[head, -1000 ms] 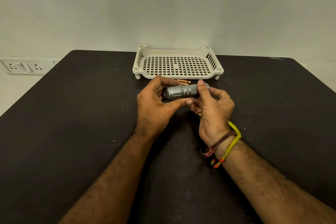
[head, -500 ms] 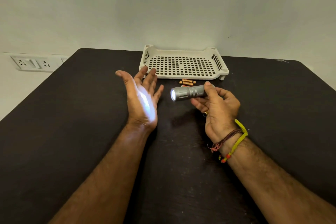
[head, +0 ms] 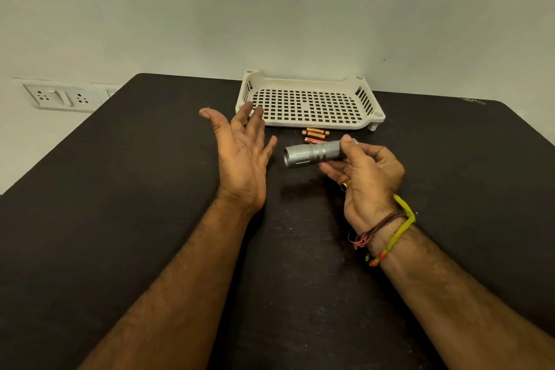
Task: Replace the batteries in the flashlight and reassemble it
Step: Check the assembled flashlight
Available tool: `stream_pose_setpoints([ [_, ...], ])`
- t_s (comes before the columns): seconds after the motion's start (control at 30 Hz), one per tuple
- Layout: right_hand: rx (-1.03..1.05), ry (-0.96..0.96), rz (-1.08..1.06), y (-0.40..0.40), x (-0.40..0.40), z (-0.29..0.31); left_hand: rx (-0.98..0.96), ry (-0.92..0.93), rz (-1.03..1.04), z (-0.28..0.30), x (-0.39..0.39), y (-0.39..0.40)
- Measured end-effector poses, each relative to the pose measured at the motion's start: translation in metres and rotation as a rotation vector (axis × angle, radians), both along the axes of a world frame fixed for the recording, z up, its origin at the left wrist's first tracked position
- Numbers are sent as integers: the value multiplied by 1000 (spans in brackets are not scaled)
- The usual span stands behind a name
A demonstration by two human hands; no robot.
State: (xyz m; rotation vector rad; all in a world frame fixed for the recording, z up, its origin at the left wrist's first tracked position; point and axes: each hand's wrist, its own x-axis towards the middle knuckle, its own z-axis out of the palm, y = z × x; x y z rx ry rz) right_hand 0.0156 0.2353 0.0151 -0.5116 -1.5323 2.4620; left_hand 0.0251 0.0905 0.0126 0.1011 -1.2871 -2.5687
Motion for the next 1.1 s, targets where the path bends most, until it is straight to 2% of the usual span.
stream_pose_setpoints([
  [0.37,34,17,-18,0,-3,-4,-115,3,16,0,0,4],
  [0.67,16,4,-3,2,-3,-2,-131,5,8,-3,0,5],
  [1.1,-12,78,-129,-2,-5,-8,136,-9,-194,3,-4,-7],
])
